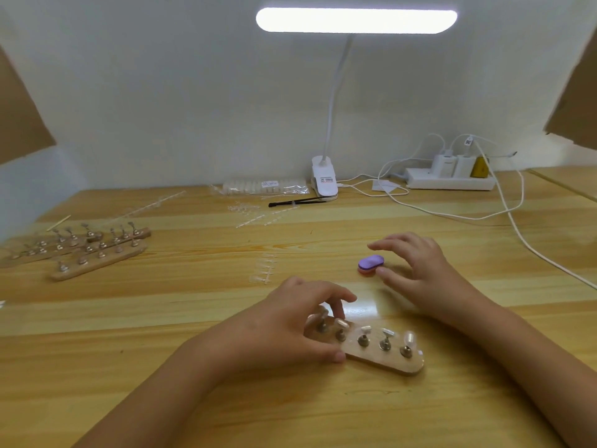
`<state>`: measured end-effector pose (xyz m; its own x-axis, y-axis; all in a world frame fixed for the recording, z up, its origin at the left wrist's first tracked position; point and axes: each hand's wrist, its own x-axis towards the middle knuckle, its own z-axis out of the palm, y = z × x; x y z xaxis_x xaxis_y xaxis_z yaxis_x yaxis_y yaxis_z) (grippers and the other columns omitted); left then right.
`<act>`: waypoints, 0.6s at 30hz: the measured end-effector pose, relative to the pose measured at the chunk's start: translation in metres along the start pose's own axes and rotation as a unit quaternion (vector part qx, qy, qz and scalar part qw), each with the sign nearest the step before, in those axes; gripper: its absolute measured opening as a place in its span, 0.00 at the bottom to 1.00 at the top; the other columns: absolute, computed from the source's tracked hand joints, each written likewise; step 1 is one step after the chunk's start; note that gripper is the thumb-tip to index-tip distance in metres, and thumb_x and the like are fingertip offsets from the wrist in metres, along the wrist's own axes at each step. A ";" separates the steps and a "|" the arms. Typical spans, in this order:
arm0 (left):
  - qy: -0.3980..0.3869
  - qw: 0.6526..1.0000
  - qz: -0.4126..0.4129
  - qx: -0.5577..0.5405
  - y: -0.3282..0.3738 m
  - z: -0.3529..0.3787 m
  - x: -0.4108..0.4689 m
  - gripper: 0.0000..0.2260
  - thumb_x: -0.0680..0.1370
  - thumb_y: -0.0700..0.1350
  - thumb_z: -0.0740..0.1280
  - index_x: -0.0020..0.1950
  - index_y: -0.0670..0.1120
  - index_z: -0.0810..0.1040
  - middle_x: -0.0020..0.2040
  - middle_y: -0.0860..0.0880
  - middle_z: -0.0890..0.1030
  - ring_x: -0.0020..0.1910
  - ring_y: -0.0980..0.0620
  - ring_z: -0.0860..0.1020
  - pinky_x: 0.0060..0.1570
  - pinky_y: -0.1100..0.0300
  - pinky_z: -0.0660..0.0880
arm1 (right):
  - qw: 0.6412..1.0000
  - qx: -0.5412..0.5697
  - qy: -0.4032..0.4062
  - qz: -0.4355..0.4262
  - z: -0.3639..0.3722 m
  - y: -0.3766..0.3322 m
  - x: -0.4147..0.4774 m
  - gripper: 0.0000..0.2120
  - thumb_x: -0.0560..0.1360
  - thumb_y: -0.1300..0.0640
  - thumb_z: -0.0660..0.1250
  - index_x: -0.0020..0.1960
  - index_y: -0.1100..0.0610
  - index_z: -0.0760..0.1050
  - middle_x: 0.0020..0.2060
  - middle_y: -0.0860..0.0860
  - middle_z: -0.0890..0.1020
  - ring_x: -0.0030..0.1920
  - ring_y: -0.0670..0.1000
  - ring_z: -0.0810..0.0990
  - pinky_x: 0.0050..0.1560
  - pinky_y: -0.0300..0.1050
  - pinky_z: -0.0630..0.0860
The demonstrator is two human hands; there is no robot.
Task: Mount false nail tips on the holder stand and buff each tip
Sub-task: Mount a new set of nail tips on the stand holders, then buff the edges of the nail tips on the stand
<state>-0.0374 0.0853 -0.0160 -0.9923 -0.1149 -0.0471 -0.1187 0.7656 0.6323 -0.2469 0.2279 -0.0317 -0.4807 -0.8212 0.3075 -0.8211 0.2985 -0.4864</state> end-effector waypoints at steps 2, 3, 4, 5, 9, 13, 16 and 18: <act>0.008 1.000 -0.005 -0.012 -0.003 -0.002 0.000 0.26 0.72 0.57 0.75 0.64 0.72 0.66 0.60 0.73 0.71 0.65 0.73 0.59 0.62 0.69 0.65 | 1.000 -0.025 -0.014 -0.002 0.001 0.002 0.001 0.19 0.77 0.55 0.68 0.67 0.45 0.73 0.62 0.42 0.70 0.67 0.51 0.64 0.63 0.35 0.54; 0.014 1.000 -0.009 -0.014 -0.005 -0.005 -0.001 0.25 0.72 0.58 0.75 0.64 0.71 0.67 0.60 0.72 0.72 0.65 0.73 0.59 0.60 0.71 0.65 | 0.999 -0.033 -0.019 -0.003 0.002 0.003 0.001 0.20 0.77 0.55 0.68 0.68 0.45 0.73 0.63 0.44 0.71 0.68 0.51 0.64 0.64 0.35 0.54; 0.021 1.000 -0.011 -0.010 -0.007 -0.008 -0.001 0.24 0.72 0.59 0.75 0.63 0.70 0.69 0.60 0.72 0.72 0.66 0.72 0.60 0.59 0.71 0.65 | 0.999 -0.038 -0.024 -0.002 0.002 0.003 0.001 0.20 0.77 0.54 0.68 0.68 0.45 0.72 0.65 0.45 0.71 0.69 0.51 0.64 0.64 0.36 0.54; 0.028 1.000 -0.014 0.000 -0.010 -0.012 -0.001 0.21 0.71 0.60 0.74 0.61 0.69 0.72 0.59 0.72 0.72 0.66 0.71 0.60 0.60 0.69 0.66 | 0.999 -0.042 -0.027 -0.001 0.002 0.004 0.002 0.20 0.77 0.53 0.68 0.69 0.45 0.72 0.66 0.46 0.70 0.69 0.51 0.63 0.65 0.36 0.54; 0.055 0.998 -0.027 0.025 -0.017 -0.019 0.000 0.09 0.71 0.62 0.72 0.49 0.67 0.78 0.54 0.70 0.74 0.60 0.66 0.67 0.58 0.64 0.69 | 0.998 -0.060 -0.037 0.004 0.002 0.002 0.002 0.25 0.77 0.50 0.67 0.72 0.38 0.65 0.67 0.45 0.69 0.69 0.50 0.63 0.69 0.43 0.57; 0.066 0.997 -0.035 -0.012 -0.016 -0.014 0.003 0.08 0.72 0.54 0.76 0.41 0.66 0.79 0.48 0.69 0.78 0.53 0.66 0.73 0.50 0.69 0.71 | 0.997 -0.056 -0.044 0.006 0.002 -0.001 0.001 0.28 0.77 0.47 0.66 0.70 0.31 0.56 0.65 0.43 0.68 0.67 0.49 0.62 0.70 0.46 0.59; 0.094 0.995 -0.035 -0.005 -0.016 -0.010 0.005 0.06 0.73 0.53 0.75 0.43 0.64 0.79 0.49 0.69 0.78 0.54 0.66 0.73 0.46 0.74 0.68 | 0.995 -0.074 -0.060 0.002 0.005 -0.002 0.000 0.24 0.78 0.46 0.65 0.70 0.32 0.62 0.65 0.42 0.67 0.67 0.48 0.61 0.70 0.45 0.58; 0.121 0.992 -0.035 0.000 -0.016 -0.006 0.007 0.05 0.74 0.54 0.74 0.44 0.63 0.80 0.49 0.67 0.79 0.54 0.66 0.73 0.46 0.74 0.67 | 0.995 -0.076 -0.065 -0.003 0.006 -0.002 0.000 0.19 0.77 0.47 0.66 0.67 0.37 0.70 0.63 0.41 0.68 0.66 0.47 0.63 0.69 0.44 0.59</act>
<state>-0.0420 0.0687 -0.0216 -0.9441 -0.3152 0.0962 -0.1861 0.7508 0.6338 -0.2436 0.2243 -0.0356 -0.4390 -0.8768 0.1964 -0.8660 0.3546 -0.3525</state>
